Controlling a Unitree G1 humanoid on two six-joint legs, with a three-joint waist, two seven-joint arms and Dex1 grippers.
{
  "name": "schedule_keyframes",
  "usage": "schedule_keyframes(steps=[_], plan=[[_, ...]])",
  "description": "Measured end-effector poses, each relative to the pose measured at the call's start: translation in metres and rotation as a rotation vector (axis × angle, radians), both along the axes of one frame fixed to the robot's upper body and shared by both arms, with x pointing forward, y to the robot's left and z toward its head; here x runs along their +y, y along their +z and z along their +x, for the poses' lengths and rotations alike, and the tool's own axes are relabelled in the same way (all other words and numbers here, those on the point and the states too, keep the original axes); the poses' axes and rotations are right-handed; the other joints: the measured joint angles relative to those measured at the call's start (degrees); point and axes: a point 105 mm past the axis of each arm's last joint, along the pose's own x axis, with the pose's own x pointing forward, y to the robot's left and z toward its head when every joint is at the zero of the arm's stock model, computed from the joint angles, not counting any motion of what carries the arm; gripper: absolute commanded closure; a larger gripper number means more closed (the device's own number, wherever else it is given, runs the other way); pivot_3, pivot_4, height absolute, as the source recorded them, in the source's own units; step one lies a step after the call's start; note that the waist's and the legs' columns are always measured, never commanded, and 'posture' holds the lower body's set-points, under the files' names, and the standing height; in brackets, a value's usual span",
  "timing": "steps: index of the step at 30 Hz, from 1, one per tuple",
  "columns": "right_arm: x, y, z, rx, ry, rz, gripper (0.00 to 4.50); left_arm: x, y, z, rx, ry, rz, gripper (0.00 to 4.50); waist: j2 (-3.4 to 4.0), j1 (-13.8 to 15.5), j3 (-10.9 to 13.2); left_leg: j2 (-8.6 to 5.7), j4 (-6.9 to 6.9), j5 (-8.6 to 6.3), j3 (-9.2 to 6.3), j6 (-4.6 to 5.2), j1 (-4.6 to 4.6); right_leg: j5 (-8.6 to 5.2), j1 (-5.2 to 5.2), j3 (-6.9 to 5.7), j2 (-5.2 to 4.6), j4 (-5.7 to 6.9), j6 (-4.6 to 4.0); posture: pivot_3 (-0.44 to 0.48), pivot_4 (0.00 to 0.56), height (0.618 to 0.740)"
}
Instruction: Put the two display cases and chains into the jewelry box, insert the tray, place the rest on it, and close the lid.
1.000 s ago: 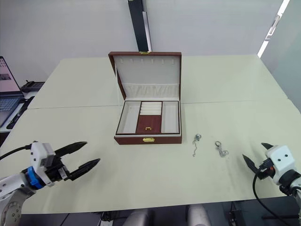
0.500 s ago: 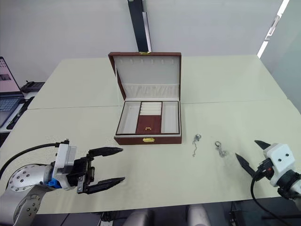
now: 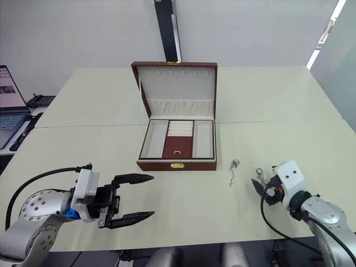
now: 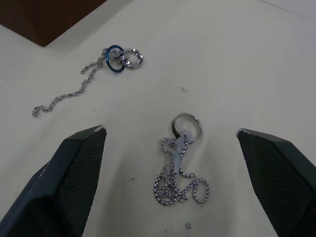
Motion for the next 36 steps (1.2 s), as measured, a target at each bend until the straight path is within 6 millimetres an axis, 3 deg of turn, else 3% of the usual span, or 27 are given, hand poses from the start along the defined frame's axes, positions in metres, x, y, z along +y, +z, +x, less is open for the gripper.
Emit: schedule_keyframes(steps=[7,10,15,26,32,36], plan=[[-0.010,-0.013,0.006,0.047,-0.114,0.012,0.01,-0.001,0.000,0.002,-0.003,0.001,0.000,0.00,0.00,0.0,0.0,0.01,0.00,0.00,0.00,0.00,0.01,0.00,0.00,0.01,0.00,0.00,0.01,0.000,0.150,0.740],[-0.008,-0.014,0.006,0.055,-0.119,0.029,0.62,0.000,0.000,0.005,-0.001,0.010,-0.002,0.00,0.00,0.0,0.0,0.01,0.00,0.00,0.00,0.00,0.03,0.01,0.01,0.00,0.01,0.01,0.02,0.000,0.150,0.740],[-0.004,-0.013,0.008,0.058,-0.121,0.041,2.14,-0.004,-0.001,0.006,-0.004,-0.007,0.001,0.00,0.00,0.0,0.0,0.00,0.00,0.00,-0.01,0.01,0.02,0.02,0.01,0.01,0.02,0.00,0.04,0.000,0.150,0.740],[-0.002,-0.011,0.006,0.060,-0.131,0.012,4.49,-0.003,-0.002,0.007,-0.008,-0.011,0.005,0.00,0.00,0.0,0.0,0.00,0.00,0.00,-0.02,0.01,0.02,0.02,0.01,0.00,0.02,-0.01,0.04,0.000,0.150,0.740],[-0.003,-0.007,0.006,0.072,-0.095,-0.018,4.49,-0.001,-0.002,0.007,-0.012,0.002,0.003,0.00,0.01,0.0,0.0,0.00,0.00,0.00,0.00,0.01,0.01,0.02,-0.01,0.02,0.02,0.00,0.04,0.000,0.150,0.740],[0.007,0.013,0.014,0.026,-0.027,-0.012,4.49,-0.001,-0.003,0.008,-0.008,0.021,-0.011,0.00,0.01,0.0,0.0,0.01,-0.01,0.00,-0.02,0.01,0.01,0.02,-0.01,-0.01,0.02,0.00,0.04,0.000,0.150,0.740]])
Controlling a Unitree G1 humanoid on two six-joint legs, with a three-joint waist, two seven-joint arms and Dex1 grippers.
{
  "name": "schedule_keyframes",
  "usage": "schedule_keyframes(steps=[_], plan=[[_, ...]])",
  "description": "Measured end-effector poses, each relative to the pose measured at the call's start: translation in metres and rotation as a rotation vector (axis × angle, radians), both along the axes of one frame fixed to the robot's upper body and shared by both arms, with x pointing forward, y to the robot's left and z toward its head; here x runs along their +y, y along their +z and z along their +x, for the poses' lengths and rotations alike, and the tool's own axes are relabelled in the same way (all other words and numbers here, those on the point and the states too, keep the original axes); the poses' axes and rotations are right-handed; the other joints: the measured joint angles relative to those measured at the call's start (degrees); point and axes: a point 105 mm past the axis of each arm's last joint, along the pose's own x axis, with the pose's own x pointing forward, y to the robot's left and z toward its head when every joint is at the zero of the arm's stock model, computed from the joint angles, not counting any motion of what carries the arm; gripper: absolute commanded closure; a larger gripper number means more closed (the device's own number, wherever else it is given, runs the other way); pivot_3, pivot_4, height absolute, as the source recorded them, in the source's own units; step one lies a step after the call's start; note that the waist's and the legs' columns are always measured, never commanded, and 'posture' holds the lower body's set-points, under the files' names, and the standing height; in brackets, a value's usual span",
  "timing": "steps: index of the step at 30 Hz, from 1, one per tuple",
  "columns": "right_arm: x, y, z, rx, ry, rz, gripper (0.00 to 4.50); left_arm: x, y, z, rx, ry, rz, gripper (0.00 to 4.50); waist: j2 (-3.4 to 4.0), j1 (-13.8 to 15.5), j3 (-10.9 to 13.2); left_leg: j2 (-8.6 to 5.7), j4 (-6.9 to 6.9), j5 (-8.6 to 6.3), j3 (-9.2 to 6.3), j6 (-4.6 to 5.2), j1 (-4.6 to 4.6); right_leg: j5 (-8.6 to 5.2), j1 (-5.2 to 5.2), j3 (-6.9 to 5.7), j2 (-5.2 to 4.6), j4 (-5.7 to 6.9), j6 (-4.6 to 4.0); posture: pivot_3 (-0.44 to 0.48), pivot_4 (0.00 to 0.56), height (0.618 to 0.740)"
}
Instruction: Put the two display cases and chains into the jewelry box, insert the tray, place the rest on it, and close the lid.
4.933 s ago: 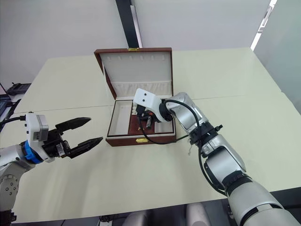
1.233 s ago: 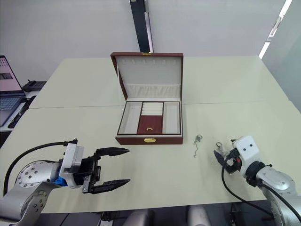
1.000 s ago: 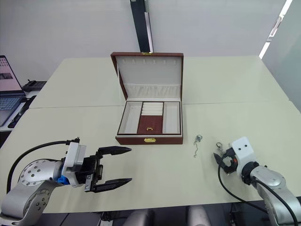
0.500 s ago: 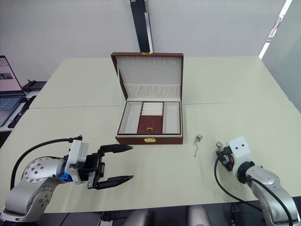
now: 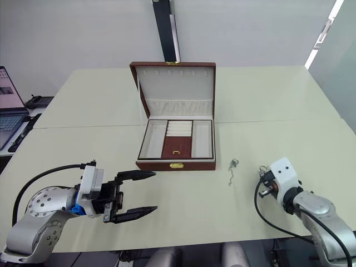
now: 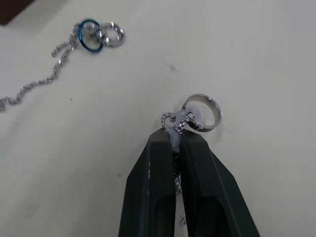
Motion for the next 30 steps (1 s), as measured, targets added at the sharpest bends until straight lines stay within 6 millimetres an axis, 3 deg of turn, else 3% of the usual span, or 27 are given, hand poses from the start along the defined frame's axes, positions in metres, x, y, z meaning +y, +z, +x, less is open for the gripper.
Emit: schedule_keyframes(steps=[7,9,18,30], plan=[[0.025,0.044,0.017,-0.100,0.142,0.010,4.49,0.013,0.000,0.001,0.007,0.106,-0.018,0.00,0.01,-0.1,0.0,0.01,0.00,0.00,-0.09,0.00,-0.03,0.00,-0.03,0.02,0.00,-0.02,0.00,0.000,0.150,0.740],[0.040,0.067,0.025,-0.163,0.205,0.016,4.49,0.017,0.002,0.003,0.004,0.152,-0.033,0.00,0.03,-0.2,0.0,0.02,-0.01,0.00,-0.17,0.00,-0.03,0.00,-0.04,-0.01,0.00,-0.02,0.00,0.000,0.150,0.740],[0.114,0.126,0.056,-0.281,0.497,0.011,4.49,0.033,0.006,0.010,-0.002,0.344,-0.117,0.00,0.06,-0.2,0.0,-0.01,0.00,0.01,-0.45,-0.02,-0.13,0.01,-0.10,-0.10,-0.01,-0.07,0.00,0.000,0.150,0.740],[0.219,0.144,0.079,-0.301,0.802,0.042,4.49,0.055,0.012,0.013,-0.009,0.560,-0.191,0.00,0.06,-0.3,0.0,-0.05,0.00,0.14,-0.56,-0.28,-0.27,0.01,-0.31,-0.06,-0.04,-0.05,-0.01,0.000,0.150,0.740]])
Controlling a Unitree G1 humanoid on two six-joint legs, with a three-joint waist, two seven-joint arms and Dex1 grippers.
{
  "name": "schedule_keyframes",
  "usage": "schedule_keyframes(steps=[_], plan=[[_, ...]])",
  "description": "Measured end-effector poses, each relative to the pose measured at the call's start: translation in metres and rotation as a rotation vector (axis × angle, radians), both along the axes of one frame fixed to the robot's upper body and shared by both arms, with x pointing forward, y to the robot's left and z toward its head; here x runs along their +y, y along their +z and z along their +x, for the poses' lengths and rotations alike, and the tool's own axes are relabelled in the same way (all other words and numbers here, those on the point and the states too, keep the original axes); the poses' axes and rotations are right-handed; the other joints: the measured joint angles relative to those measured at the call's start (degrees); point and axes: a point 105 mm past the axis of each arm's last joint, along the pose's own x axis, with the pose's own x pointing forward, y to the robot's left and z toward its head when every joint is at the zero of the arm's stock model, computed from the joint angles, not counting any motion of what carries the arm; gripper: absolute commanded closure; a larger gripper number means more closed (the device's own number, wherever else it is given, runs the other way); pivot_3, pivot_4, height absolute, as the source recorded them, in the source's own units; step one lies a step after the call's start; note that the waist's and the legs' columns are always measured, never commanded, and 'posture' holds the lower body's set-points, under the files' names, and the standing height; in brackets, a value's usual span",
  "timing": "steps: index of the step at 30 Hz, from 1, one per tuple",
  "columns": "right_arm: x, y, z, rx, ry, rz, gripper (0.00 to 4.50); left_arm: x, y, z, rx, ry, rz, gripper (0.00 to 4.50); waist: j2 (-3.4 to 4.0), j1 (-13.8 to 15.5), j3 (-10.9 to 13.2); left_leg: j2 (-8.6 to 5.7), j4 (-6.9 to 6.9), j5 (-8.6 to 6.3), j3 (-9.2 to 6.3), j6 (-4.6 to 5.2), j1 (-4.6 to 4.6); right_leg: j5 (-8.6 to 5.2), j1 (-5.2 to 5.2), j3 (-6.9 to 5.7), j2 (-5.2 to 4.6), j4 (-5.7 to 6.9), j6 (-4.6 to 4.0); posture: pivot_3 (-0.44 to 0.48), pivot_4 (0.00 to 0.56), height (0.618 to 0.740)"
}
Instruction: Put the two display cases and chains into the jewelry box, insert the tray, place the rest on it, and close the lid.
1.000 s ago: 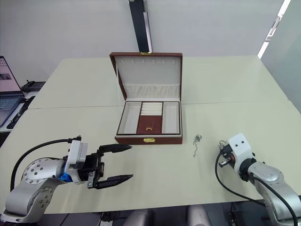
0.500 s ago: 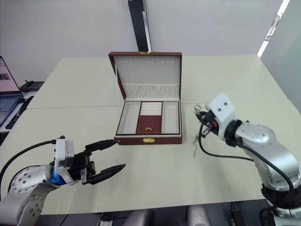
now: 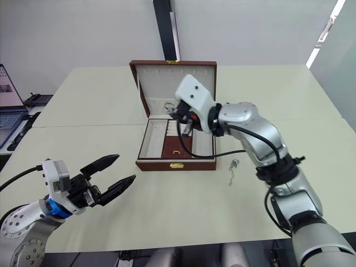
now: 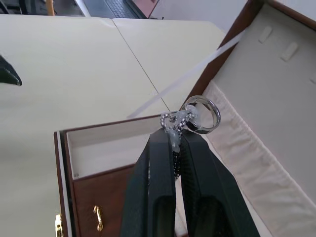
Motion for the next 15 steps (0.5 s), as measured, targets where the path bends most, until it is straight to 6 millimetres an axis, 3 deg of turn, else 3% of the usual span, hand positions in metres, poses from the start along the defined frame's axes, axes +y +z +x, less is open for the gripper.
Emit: schedule_keyframes(steps=[5,10,15], plan=[[0.036,-0.010,0.003,0.010,0.078,-0.005,4.49,0.000,0.001,-0.003,-0.004,0.040,-0.010,0.00,0.01,-0.2,0.0,0.01,-0.03,0.00,0.00,-0.03,-0.06,0.00,-0.15,0.04,0.02,0.05,-0.01,0.000,0.150,0.740],[0.048,-0.024,0.010,0.033,0.094,-0.027,4.49,-0.001,0.002,-0.004,-0.005,0.056,-0.008,0.00,0.01,0.0,0.0,-0.02,-0.02,0.01,0.02,-0.05,-0.08,0.01,-0.19,0.06,-0.01,0.05,-0.01,0.000,0.150,0.740],[0.051,-0.055,0.017,0.093,0.088,-0.098,4.49,-0.001,0.004,-0.003,-0.014,0.068,-0.013,0.00,0.02,-0.2,0.0,-0.02,-0.03,0.00,0.08,-0.06,-0.10,0.01,-0.31,0.13,0.02,0.09,-0.01,0.000,0.150,0.740]])
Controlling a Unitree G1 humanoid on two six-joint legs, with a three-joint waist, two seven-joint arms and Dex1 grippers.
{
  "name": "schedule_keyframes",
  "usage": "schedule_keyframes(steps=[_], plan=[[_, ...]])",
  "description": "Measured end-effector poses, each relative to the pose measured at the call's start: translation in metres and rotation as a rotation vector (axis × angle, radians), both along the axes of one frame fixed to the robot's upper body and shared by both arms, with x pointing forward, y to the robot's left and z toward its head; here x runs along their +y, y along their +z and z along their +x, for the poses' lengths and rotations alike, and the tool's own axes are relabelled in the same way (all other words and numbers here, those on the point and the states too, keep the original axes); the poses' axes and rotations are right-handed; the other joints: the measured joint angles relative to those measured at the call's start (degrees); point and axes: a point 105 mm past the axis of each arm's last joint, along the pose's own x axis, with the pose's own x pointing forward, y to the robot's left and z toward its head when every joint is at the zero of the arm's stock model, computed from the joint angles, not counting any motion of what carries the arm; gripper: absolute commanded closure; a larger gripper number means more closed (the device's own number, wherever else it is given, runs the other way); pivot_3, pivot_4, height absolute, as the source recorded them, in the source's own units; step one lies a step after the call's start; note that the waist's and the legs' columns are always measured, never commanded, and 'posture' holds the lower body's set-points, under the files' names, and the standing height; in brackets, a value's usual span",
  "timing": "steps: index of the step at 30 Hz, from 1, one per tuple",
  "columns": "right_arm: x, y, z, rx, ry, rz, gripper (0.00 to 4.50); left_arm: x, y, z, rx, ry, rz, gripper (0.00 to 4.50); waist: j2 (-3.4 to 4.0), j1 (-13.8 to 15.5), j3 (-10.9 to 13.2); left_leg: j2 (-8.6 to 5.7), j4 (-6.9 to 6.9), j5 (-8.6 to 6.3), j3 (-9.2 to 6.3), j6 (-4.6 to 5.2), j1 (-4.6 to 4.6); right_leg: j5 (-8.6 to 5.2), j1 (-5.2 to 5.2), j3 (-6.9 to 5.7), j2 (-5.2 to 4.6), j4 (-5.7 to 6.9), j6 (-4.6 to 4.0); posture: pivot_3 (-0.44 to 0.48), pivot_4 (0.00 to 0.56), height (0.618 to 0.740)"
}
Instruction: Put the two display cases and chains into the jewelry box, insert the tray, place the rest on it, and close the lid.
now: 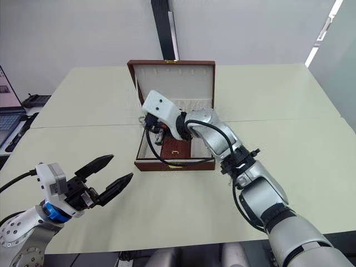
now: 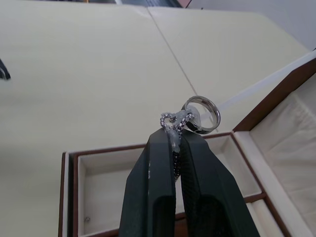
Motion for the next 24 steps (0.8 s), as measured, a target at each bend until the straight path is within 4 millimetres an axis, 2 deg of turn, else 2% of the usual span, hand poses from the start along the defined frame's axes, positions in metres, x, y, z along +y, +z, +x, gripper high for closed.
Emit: schedule_keyframes(steps=[5,7,11,16,18,20,22,24], plan=[[-0.003,-0.023,-0.003,0.056,0.016,-0.056,4.49,0.001,0.001,0.001,-0.003,0.009,-0.001,0.00,0.00,-0.1,0.0,0.01,-0.01,0.00,0.04,-0.01,-0.03,0.00,-0.08,0.04,0.00,0.02,0.00,0.000,0.150,0.740],[-0.002,-0.027,-0.004,0.068,0.023,-0.059,3.85,0.000,0.001,0.001,-0.004,0.007,0.000,0.00,0.01,-0.1,0.0,0.00,-0.01,0.00,0.06,-0.01,-0.06,0.00,-0.15,0.06,0.00,0.04,0.00,0.000,0.150,0.740],[0.001,-0.025,-0.004,0.065,0.022,-0.045,2.92,-0.001,-0.001,0.001,-0.005,0.000,0.002,0.00,0.01,-0.3,0.0,0.01,-0.02,-0.01,0.10,-0.02,-0.08,0.01,-0.28,0.08,0.01,0.07,-0.01,0.000,0.150,0.740],[0.000,-0.020,-0.001,0.060,-0.001,-0.020,1.46,-0.002,-0.002,0.000,-0.011,-0.009,-0.002,0.00,0.01,-0.3,0.0,0.01,-0.03,-0.01,0.10,-0.03,-0.09,0.01,-0.30,0.09,0.00,0.07,-0.02,0.000,0.150,0.740],[-0.003,-0.015,0.000,0.052,-0.008,-0.006,0.88,-0.002,-0.003,0.000,-0.010,-0.016,-0.002,0.00,0.01,-0.3,0.0,0.01,-0.02,-0.01,0.10,-0.03,-0.10,0.01,-0.30,0.08,0.01,0.07,-0.02,0.000,0.150,0.740],[-0.009,-0.002,-0.001,0.008,-0.011,0.020,0.18,-0.002,-0.004,0.000,-0.008,-0.021,-0.003,0.00,0.02,-0.2,0.0,0.01,0.00,-0.01,0.08,-0.04,-0.22,0.01,-0.33,0.07,0.00,0.08,-0.02,0.000,0.150,0.740],[-0.020,0.014,-0.004,-0.050,-0.017,0.066,0.05,0.000,-0.006,0.001,0.000,-0.016,-0.008,0.00,0.00,-0.1,0.0,0.01,0.00,-0.01,0.06,-0.04,-0.24,0.01,-0.33,0.05,0.00,0.05,-0.02,0.000,0.150,0.740],[-0.035,0.020,-0.008,-0.084,-0.035,0.090,0.05,0.000,-0.007,0.001,0.005,-0.014,-0.010,0.00,-0.01,0.1,0.0,0.00,0.00,-0.01,0.08,-0.04,-0.26,0.01,-0.32,0.06,-0.02,0.02,-0.01,0.000,0.150,0.740]])
